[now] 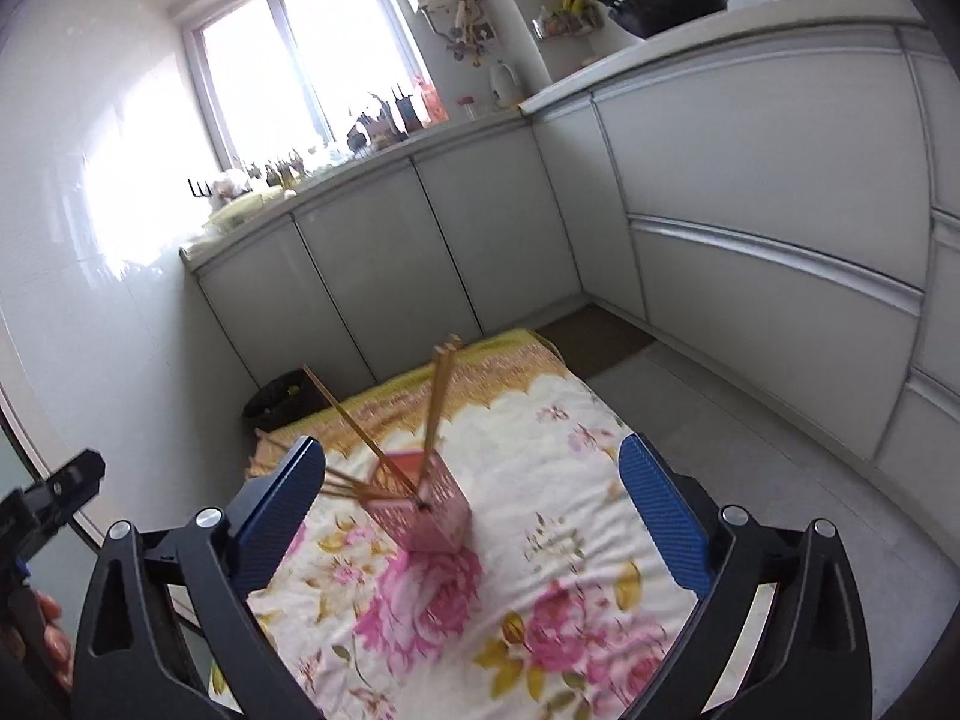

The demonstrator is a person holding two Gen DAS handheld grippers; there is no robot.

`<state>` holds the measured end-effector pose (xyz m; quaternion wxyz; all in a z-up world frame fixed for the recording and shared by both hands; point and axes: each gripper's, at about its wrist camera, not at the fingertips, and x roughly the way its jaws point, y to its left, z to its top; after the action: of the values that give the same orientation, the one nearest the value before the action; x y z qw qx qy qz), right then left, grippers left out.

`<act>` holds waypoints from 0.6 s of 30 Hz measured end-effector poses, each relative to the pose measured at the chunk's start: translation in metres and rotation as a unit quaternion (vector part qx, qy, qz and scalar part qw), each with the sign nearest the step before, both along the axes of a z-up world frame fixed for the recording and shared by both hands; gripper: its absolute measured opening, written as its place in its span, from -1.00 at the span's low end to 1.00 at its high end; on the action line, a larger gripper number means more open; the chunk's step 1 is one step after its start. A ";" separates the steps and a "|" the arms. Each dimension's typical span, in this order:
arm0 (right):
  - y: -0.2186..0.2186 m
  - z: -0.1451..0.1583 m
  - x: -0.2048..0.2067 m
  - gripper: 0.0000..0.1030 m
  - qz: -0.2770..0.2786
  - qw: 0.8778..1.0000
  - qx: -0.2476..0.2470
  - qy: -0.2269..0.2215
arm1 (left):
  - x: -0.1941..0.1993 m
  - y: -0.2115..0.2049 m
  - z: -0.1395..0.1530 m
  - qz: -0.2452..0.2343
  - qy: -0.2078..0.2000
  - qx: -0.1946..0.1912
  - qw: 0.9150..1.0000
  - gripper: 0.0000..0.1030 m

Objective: Organize utensils
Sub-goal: 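Move both tools to the pile and grasp a chopstick each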

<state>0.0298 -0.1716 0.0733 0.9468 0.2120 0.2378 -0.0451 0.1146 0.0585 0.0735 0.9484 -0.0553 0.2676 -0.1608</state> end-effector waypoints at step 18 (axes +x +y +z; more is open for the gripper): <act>-0.033 -0.116 -0.108 0.86 0.022 0.974 0.060 0.216 | 0.003 -0.158 -0.176 -0.242 0.304 0.216 0.896 0.71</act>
<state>-0.0779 -0.2042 -0.0425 0.8593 0.2488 0.4436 -0.0549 0.1180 -0.0999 -0.1022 0.7413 0.1713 0.5761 -0.2989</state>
